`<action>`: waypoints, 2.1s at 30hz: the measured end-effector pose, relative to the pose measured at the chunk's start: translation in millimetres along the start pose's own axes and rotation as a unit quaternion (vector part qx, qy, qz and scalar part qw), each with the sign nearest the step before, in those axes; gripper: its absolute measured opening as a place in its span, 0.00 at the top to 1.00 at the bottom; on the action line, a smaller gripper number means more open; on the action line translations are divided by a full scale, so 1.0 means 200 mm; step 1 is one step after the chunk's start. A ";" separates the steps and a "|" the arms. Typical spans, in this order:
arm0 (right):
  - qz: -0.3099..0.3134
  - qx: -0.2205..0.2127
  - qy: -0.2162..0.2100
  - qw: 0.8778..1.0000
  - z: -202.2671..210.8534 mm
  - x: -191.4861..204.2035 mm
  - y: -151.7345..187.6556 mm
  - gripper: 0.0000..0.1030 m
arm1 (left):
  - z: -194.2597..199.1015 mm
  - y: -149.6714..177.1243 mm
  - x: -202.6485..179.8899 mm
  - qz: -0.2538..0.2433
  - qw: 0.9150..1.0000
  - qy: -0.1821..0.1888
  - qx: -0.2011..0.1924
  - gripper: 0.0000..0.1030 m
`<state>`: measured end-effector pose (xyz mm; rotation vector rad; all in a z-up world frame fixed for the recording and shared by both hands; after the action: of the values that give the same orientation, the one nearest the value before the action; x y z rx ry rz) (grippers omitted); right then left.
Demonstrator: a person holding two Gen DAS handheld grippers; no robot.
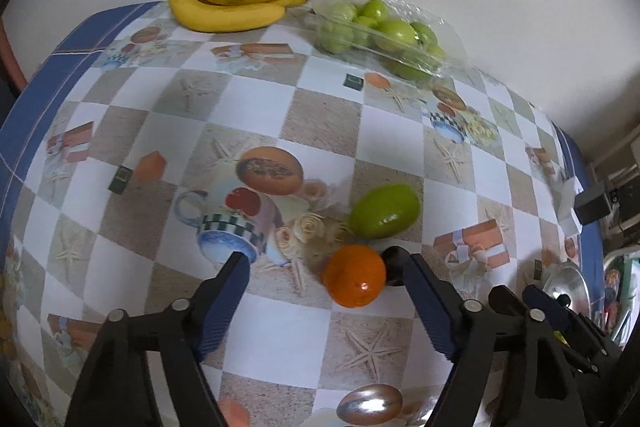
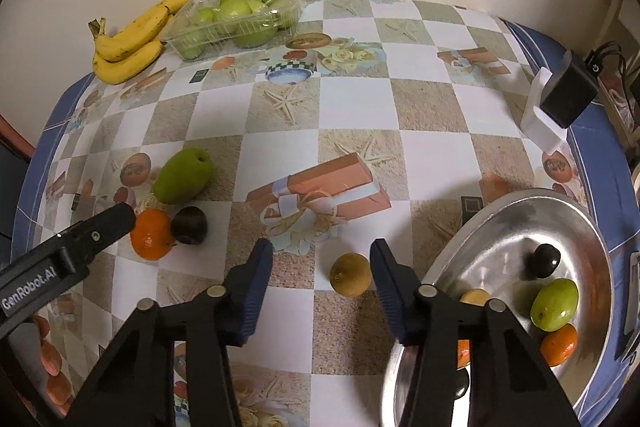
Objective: Organize fruits
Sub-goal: 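Grasp an orange with the left tool while the right grasps a brown kiwi, then lift the orange and kiwi above the table with both tools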
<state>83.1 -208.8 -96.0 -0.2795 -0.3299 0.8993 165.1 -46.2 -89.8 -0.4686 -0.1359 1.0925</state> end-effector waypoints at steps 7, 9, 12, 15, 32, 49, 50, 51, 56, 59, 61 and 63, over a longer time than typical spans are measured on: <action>-0.001 0.007 0.004 1.000 -0.03 -0.02 0.00 0.62 | -0.06 0.01 -0.04 -0.004 1.000 0.009 0.009 0.30; -0.002 0.008 0.005 1.000 -0.04 -0.02 0.00 0.62 | -0.07 0.01 -0.05 -0.004 1.000 0.011 0.010 0.33; -0.001 0.010 0.008 1.000 -0.05 -0.03 0.00 0.67 | -0.08 0.01 -0.05 -0.005 1.000 0.013 0.012 0.37; -0.003 0.009 0.012 1.000 -0.06 -0.04 0.00 0.67 | -0.10 0.01 -0.06 -0.006 1.000 0.015 0.015 0.41; 0.001 0.025 0.023 0.999 -0.10 -0.06 0.03 0.76 | -0.08 0.01 0.02 0.041 0.999 0.016 0.009 0.51; 0.001 0.049 0.029 0.998 -0.12 -0.08 0.09 0.87 | -0.11 0.02 -0.04 0.021 0.999 0.037 0.020 0.63; 0.003 0.050 0.030 0.998 -0.12 -0.08 0.09 0.87 | -0.10 0.02 -0.05 0.017 0.999 0.034 0.021 0.63; 0.004 0.051 0.030 0.998 -0.12 -0.08 0.09 0.87 | -0.10 0.03 -0.05 0.015 0.999 0.033 0.022 0.64; 0.004 0.058 0.024 0.998 -0.11 -0.08 0.12 0.87 | -0.09 0.05 -0.04 0.017 0.999 0.025 0.032 0.64; 0.002 0.058 0.023 0.998 -0.09 -0.08 0.12 0.87 | -0.07 0.06 -0.02 0.021 0.999 0.023 0.037 0.64; 0.001 0.059 0.022 0.998 -0.09 -0.08 0.13 0.87 | -0.06 0.07 -0.02 0.024 0.999 0.022 0.038 0.64; 0.004 0.061 0.022 0.998 -0.09 -0.08 0.13 0.87 | -0.05 0.07 -0.01 0.023 0.999 0.018 0.038 0.64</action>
<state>61.4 -207.3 -124.3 -0.1878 -0.2323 0.9156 154.8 -46.2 -104.4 -0.4244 -0.0525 1.1295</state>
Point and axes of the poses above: each gripper's, at about its wrist camera, not at the fingertips, and z roughly against the way its jaws point, x to its left, y to its underside, the point moved 7 cm from there along -z, roughly the way its jaws point, and after that the axes turned 11 degrees about -z, right-handed, at the moved point
